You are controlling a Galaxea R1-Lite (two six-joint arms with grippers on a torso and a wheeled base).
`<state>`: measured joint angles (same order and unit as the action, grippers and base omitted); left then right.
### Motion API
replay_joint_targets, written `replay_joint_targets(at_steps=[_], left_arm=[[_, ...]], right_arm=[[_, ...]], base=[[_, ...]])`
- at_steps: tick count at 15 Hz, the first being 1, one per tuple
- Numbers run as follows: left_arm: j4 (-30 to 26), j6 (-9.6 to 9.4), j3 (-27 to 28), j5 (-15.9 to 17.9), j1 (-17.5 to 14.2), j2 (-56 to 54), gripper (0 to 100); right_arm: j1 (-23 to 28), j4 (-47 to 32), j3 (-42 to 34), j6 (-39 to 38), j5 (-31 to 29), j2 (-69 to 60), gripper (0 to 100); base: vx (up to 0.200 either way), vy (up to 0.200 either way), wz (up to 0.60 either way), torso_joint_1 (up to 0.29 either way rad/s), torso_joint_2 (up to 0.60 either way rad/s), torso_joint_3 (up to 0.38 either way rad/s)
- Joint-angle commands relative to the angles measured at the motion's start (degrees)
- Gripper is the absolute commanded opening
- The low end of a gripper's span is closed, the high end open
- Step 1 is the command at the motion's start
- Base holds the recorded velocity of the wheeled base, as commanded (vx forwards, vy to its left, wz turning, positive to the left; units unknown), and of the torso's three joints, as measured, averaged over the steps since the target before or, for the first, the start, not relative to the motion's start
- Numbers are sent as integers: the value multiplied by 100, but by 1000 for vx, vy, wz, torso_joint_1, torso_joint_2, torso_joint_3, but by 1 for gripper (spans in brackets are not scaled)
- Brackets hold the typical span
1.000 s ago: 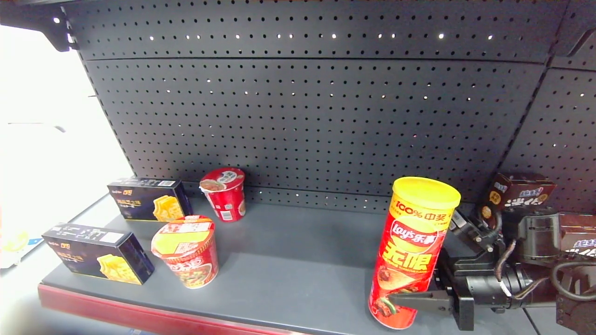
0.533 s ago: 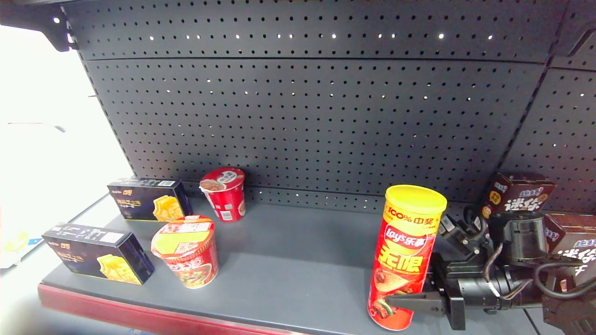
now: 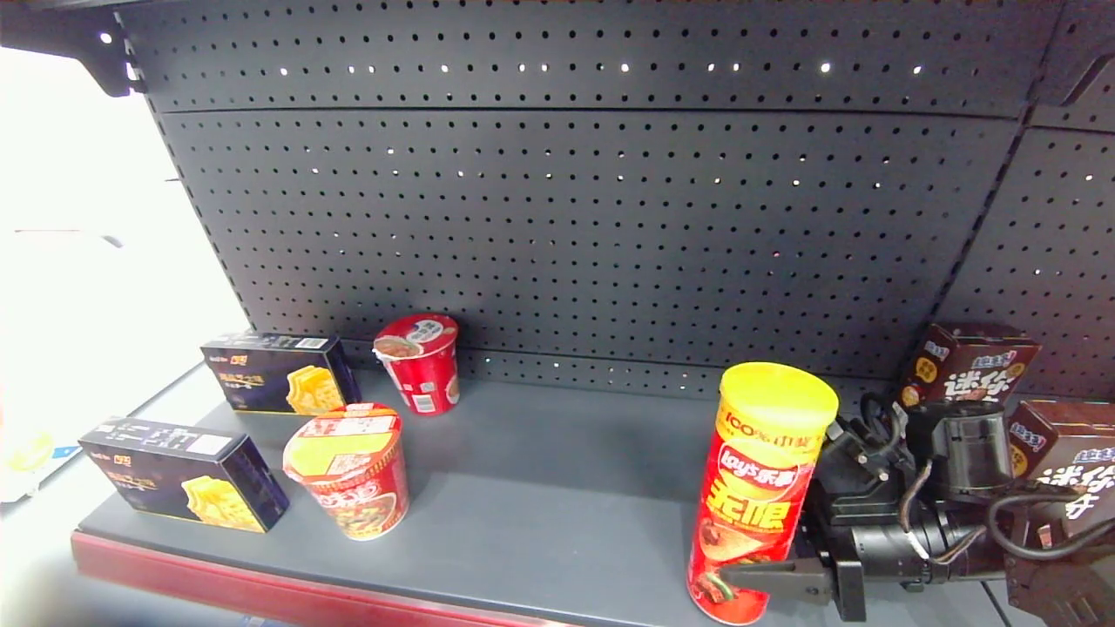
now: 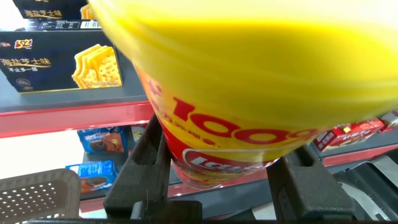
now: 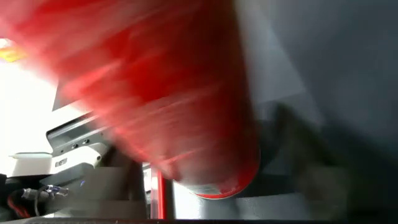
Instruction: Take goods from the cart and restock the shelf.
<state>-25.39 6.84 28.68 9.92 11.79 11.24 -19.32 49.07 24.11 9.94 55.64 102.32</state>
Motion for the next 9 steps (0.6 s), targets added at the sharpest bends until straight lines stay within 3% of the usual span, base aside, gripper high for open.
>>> replay_joint_targets(at_steps=[1, 9], left_arm=[[-1, 2, -3, 1, -1, 1, 0], [-18, 10, -109, 10, -1, -192, 0]], right_arm=[[-1, 15, -12, 26, 0, -10, 100], [16, 85, -530, 35, -71, -731, 100]], base=[[0, 0, 0, 0, 0, 0], [0, 0, 0, 0, 0, 0]])
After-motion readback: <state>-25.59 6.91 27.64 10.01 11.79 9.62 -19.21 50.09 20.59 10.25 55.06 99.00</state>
